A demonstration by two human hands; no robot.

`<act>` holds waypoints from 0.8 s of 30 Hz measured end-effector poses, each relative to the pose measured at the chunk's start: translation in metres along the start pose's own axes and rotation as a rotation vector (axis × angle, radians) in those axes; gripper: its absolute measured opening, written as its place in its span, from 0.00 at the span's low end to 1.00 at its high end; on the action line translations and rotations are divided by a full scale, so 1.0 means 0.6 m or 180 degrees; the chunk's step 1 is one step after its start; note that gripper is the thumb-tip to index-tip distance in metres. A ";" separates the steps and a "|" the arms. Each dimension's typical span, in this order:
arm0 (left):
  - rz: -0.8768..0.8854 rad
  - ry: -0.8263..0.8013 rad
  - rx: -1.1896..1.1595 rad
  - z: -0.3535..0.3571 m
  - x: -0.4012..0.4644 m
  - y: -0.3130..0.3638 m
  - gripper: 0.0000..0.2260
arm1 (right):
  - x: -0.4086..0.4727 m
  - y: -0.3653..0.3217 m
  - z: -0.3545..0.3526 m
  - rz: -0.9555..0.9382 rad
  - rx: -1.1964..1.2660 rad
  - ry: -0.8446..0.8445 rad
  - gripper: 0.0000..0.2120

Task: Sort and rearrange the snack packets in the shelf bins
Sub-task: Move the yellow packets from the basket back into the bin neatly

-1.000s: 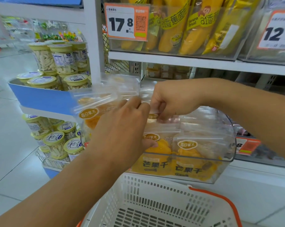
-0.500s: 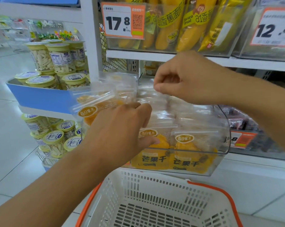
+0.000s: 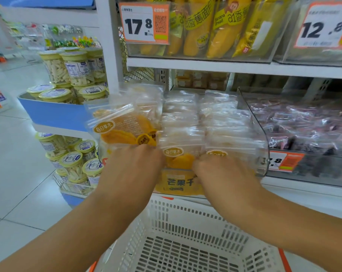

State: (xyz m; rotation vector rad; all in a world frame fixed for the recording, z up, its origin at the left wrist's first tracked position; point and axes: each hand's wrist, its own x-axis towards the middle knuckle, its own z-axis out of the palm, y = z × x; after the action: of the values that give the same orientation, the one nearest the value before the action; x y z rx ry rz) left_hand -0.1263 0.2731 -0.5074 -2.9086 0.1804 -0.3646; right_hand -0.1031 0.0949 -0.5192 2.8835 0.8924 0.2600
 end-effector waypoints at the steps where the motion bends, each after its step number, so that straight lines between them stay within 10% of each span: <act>1: 0.0003 0.0088 0.0117 0.005 -0.005 0.005 0.06 | 0.005 0.004 0.002 0.0064 0.0029 0.0050 0.09; 24: 0.0229 0.0928 -0.0382 0.104 0.166 -0.035 0.14 | 0.166 0.099 0.049 0.0466 0.0295 0.0220 0.10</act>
State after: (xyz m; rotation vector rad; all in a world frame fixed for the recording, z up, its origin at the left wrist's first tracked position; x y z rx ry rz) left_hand -0.0124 0.2906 -0.5393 -2.9409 0.3616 -0.7902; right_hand 0.0159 0.1010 -0.5257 3.0479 0.7224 0.3420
